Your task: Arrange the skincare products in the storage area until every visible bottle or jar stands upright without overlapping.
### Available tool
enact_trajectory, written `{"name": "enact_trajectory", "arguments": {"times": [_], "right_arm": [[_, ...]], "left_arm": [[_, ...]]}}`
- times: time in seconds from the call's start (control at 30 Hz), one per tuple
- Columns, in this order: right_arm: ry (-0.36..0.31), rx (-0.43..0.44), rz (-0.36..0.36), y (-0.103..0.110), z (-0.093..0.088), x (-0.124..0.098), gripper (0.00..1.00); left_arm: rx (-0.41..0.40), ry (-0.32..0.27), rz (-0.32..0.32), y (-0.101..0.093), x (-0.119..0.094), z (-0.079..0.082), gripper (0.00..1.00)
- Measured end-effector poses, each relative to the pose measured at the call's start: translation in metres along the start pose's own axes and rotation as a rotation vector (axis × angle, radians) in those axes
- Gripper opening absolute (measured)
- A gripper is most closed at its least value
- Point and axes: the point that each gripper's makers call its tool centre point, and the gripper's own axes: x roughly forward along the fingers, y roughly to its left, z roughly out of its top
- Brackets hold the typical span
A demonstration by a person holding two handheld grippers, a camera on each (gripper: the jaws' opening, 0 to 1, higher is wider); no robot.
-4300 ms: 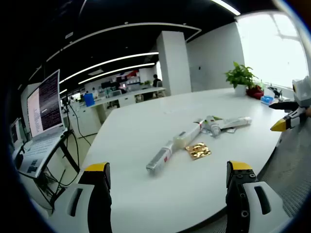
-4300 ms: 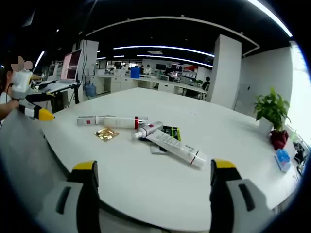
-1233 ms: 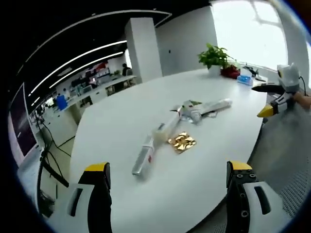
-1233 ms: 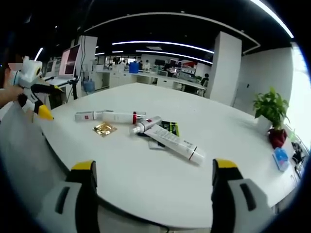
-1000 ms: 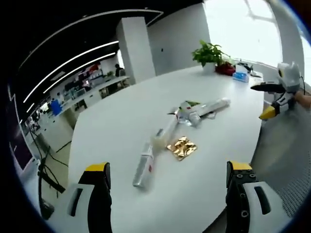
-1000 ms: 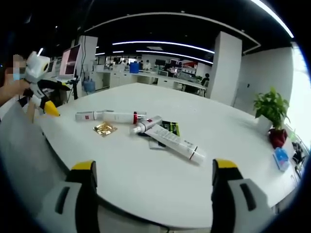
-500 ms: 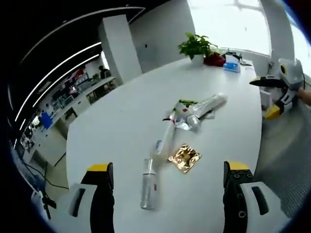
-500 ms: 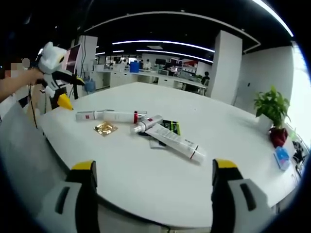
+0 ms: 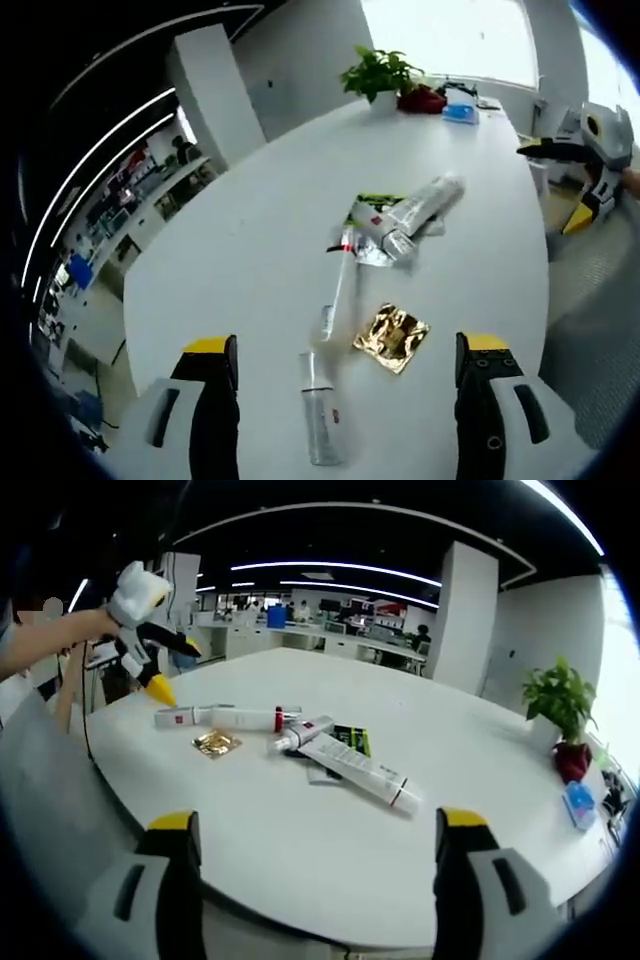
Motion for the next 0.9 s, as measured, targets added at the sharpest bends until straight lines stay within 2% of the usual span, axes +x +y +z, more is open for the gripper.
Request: {"name": "enact_trajectory", "arguments": {"times": [0.17, 0.43, 0.67, 0.9], "right_arm": [[-0.001, 0.003, -0.003, -0.001, 0.0, 0.0, 0.98], [-0.001, 0.004, -0.009, -0.002, 0.0, 0.0, 0.98], [0.002, 0.008, -0.018, -0.003, -0.001, 0.0, 0.98], [0.008, 0.009, -0.021, -0.004, -0.002, 0.0, 0.97]], "left_arm": [[0.021, 0.028, -0.02, 0.003, 0.011, 0.003, 0.82], [0.052, 0.079, -0.092, 0.0, 0.029, 0.007, 0.7], [0.024, 0.1, -0.156, -0.002, 0.042, 0.012, 0.61], [0.052, 0.158, -0.188, 0.0, 0.056, 0.007, 0.57]]}}
